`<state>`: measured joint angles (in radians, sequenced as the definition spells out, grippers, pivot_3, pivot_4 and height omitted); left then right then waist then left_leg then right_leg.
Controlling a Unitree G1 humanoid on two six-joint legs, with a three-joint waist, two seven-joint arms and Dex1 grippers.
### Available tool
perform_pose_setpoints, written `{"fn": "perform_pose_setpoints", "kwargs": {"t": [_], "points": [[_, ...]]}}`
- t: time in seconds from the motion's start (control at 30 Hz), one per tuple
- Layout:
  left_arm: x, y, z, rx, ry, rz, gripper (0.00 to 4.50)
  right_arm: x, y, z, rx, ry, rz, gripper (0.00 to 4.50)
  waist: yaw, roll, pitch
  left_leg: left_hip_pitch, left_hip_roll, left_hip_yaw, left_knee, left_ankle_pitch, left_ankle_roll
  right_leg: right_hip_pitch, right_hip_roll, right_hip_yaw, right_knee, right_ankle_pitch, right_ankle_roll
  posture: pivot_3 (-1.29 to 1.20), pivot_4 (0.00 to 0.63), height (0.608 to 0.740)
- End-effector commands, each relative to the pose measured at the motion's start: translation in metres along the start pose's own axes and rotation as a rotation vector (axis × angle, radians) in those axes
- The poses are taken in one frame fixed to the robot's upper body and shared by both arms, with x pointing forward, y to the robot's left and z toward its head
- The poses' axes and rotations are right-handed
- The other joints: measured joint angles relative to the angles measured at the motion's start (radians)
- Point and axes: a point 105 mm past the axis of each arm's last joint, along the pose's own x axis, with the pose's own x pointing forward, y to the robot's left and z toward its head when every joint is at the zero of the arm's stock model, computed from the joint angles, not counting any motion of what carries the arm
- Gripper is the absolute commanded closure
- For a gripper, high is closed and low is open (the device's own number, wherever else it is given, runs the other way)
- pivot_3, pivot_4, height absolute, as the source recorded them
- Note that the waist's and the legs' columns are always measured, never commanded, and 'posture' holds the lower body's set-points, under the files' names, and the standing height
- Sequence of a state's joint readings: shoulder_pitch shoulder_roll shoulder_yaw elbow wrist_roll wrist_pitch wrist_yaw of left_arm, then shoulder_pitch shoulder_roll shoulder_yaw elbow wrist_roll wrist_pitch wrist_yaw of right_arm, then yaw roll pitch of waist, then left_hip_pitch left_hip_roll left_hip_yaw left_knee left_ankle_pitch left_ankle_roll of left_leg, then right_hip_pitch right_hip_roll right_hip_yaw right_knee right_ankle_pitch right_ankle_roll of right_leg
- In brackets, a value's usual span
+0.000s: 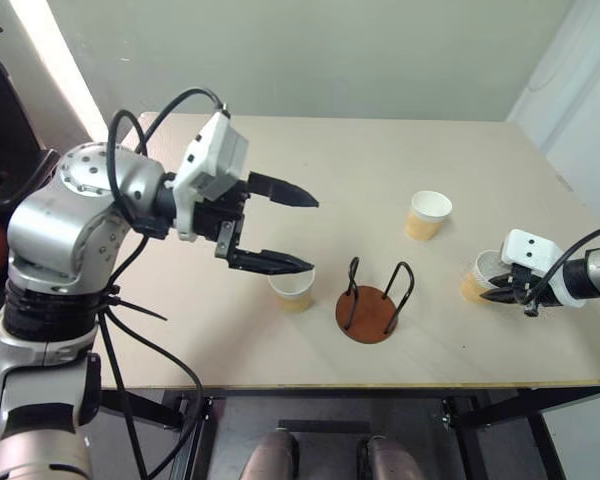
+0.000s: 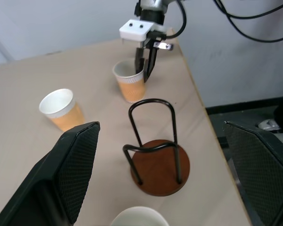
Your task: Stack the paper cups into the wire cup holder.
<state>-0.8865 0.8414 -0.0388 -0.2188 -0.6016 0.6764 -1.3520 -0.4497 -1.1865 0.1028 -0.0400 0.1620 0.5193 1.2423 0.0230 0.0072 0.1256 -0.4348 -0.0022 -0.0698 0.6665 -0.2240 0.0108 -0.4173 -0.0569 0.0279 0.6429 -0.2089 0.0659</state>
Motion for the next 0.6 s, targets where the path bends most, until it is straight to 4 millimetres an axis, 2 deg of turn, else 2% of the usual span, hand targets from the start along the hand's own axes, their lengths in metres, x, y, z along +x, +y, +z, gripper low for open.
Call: {"fn": "perform_pose_setpoints", "kwargs": {"t": [0.03,0.17,0.23,0.3,0.37,0.47,0.6], "points": [[-0.003,0.004,-0.001,0.022,0.014,0.032,0.0,-0.022,-0.002,0.022,-0.09,-0.041,0.009,4.45,0.0,0.0,0.0,0.0,0.0,0.0,-0.001,0.0,0.0,0.0,0.0,0.0,0.0,0.0,0.0,0.0,0.15,0.74],[-0.003,0.006,-0.009,0.022,0.053,0.041,0.0,-0.055,-0.001,0.061,-0.184,-0.165,0.034,4.45,-0.001,0.002,0.001,0.0,0.0,0.0,-0.001,0.0,-0.001,-0.001,0.0,0.0,0.0,-0.002,-0.004,0.0,0.15,0.74],[-0.003,0.007,-0.01,0.023,0.054,0.044,0.0,-0.083,-0.001,0.104,-0.284,-0.307,0.035,4.45,-0.005,0.003,0.002,-0.001,0.0,0.0,-0.002,0.001,-0.002,-0.001,0.0,0.0,0.0,-0.005,-0.008,0.0,0.15,0.74],[-0.004,0.008,-0.011,0.025,0.054,0.046,0.0,-0.101,0.003,0.14,-0.393,-0.419,0.053,4.45,-0.008,0.003,0.002,-0.001,-0.001,0.0,-0.003,0.003,-0.005,-0.003,0.0,0.0,0.0,-0.005,-0.009,0.0,0.15,0.74],[-0.003,0.008,-0.012,0.025,0.055,0.047,0.0,-0.104,0.009,0.159,-0.459,-0.466,0.088,4.45,-0.011,0.002,0.001,0.0,0.001,-0.001,-0.004,0.003,-0.006,-0.004,0.002,0.0,0.001,-0.007,-0.012,0.0,0.15,0.74],[-0.003,0.007,-0.014,0.025,0.059,0.046,0.0,-0.095,0.026,0.179,-0.57,-0.493,0.202,4.45,-0.014,-0.001,0.0,0.0,0.004,-0.004,-0.004,0.004,-0.006,-0.003,0.004,-0.002,0.001,-0.01,-0.017,0.0,0.15,0.74],[-0.003,0.004,-0.015,0.025,0.07,0.048,0.0,-0.074,0.037,0.178,-0.633,-0.44,0.302,4.45,-0.011,0.001,0.001,-0.001,0.003,-0.004,-0.004,0.004,-0.007,-0.004,0.003,-0.002,0.002,-0.01,-0.017,0.0,0.15,0.74]]}}
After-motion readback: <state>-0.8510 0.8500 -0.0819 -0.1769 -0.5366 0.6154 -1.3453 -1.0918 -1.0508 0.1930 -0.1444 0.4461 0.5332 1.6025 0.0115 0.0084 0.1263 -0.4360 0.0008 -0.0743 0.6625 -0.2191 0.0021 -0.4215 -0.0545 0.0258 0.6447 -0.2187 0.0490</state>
